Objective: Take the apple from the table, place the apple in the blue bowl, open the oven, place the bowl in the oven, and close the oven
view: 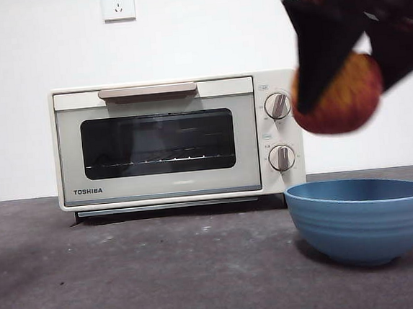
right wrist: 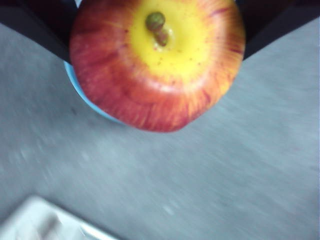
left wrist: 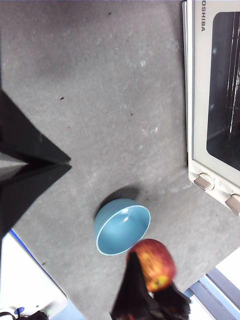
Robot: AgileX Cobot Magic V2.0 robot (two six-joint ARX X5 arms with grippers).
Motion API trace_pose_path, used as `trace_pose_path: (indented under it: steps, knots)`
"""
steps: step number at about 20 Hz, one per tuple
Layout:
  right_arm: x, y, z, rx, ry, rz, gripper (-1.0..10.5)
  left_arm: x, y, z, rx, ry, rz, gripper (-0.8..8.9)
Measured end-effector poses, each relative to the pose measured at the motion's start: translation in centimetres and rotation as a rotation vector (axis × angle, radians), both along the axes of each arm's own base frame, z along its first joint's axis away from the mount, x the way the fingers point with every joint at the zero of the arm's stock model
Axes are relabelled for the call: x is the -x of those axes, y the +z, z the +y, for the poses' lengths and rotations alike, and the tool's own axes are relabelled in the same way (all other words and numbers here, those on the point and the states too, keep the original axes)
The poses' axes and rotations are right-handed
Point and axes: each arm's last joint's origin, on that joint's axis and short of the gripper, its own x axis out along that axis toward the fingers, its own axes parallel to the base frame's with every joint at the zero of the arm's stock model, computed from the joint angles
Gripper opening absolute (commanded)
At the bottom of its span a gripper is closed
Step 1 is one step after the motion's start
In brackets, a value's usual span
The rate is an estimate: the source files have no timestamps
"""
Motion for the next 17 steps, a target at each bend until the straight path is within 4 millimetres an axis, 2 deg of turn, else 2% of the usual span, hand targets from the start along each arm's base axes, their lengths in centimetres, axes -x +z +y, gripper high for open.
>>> trace_pose_path:
  steps: [3,8,14,17]
  knots:
    - [-0.4,-2.3,-0.6,-0.015,-0.029,-0.006,3.2,0.0,0.0,0.0,0.000,0.000,0.000,0.07]
    - [-0.7,-5.6,-0.5,-0.008,-0.039,0.032,3.4,0.0,0.0,0.0,0.000,0.000,0.000,0.07]
    - [-1.6,-7.6,0.1,0.018,-0.040,0.085,4.1,0.0,0.0,0.0,-0.001,0.000,0.005,0.07]
    - [-1.7,-7.9,0.2,0.026,-0.040,0.095,4.4,0.0,0.0,0.0,-0.001,0.000,0.005,0.07]
